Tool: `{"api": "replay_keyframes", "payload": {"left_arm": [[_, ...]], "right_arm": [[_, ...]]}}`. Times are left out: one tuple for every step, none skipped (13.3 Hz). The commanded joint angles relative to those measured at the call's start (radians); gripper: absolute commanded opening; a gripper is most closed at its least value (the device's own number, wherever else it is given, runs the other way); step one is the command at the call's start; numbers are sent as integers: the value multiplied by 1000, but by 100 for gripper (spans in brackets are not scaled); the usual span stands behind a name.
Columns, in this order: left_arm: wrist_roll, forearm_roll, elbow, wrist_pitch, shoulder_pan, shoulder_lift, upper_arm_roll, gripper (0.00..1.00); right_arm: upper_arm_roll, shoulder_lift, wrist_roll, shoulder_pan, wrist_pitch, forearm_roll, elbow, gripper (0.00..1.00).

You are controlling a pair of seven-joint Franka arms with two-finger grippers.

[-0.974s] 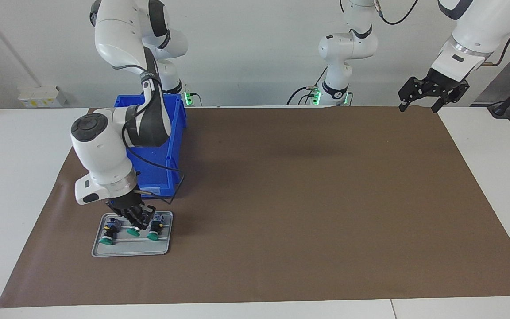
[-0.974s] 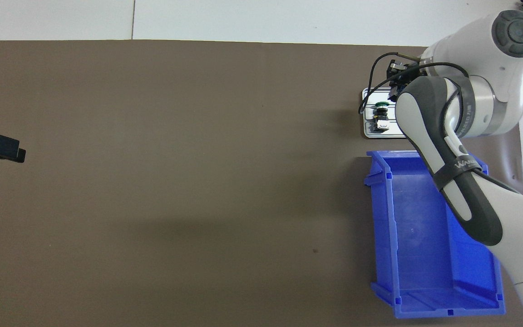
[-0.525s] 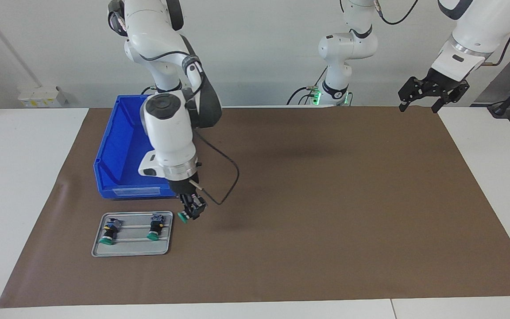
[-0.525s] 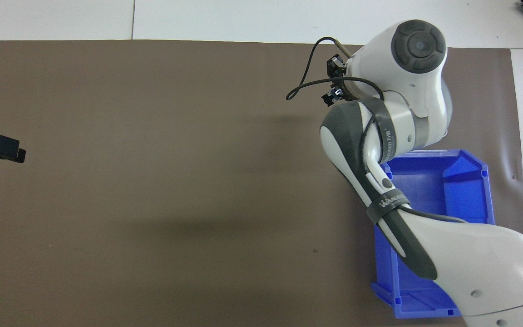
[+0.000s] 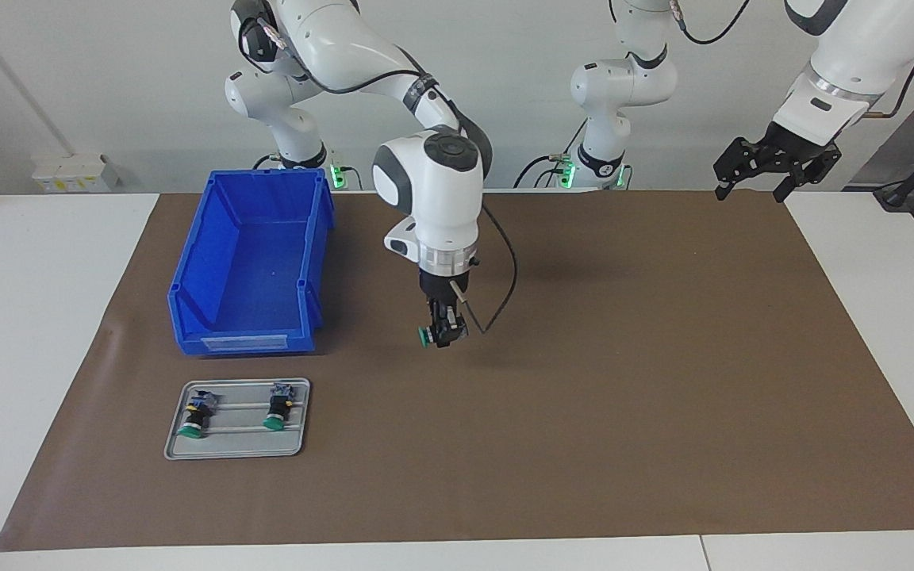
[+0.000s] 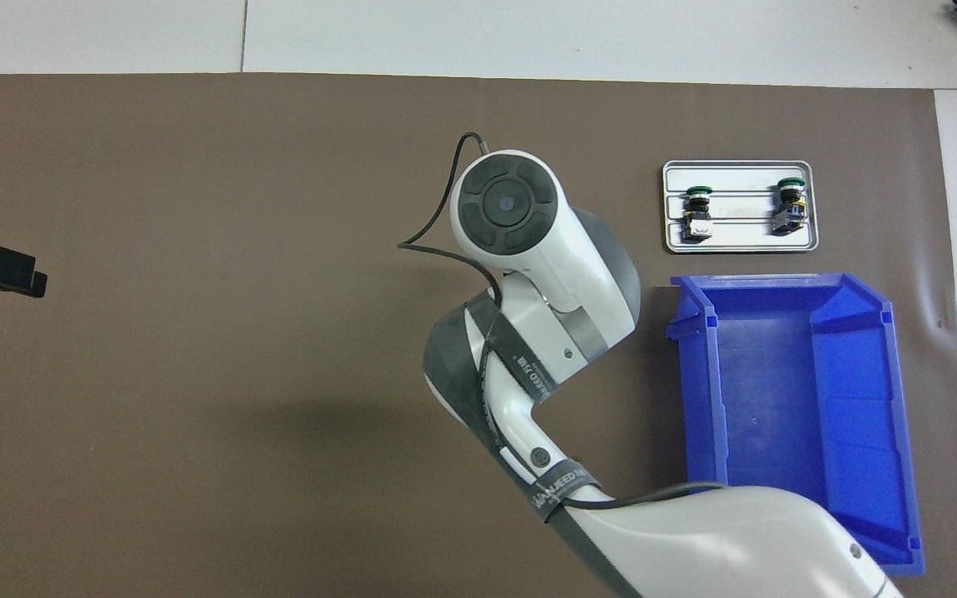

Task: Place and press button with both arms
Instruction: 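Lift the green button and carry it toward the table center with the right gripper, then set the button down with the right gripper while the left gripper approaches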

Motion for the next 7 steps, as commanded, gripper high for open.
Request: {"api": "replay_keyframes", "payload": {"left_arm": [[-1, 14, -28, 4, 7, -26, -5, 100], [-1, 14, -28, 4, 7, -26, -5, 100], [-1, 14, -28, 4, 7, -26, -5, 100], [-3, 14, -28, 4, 7, -26, -5, 100], [-3, 14, -28, 4, 7, -26, -5, 100], [-1, 14, -28, 4, 7, -26, -5, 100], [-1, 14, -28, 4, 7, -26, -5, 100]], "right_arm": [[0, 23, 170, 69, -1, -33, -24, 0], [0, 46, 208, 92, 11, -33, -25, 0], [0, 66, 254, 114, 26, -33, -27, 0], [0, 79, 291, 123, 36, -34, -30, 0], [0, 82, 311, 126, 42, -34, -42, 0], [0, 83, 325, 142, 51, -34, -60, 0], [0, 83, 330, 155, 66, -39, -83, 0]]}}
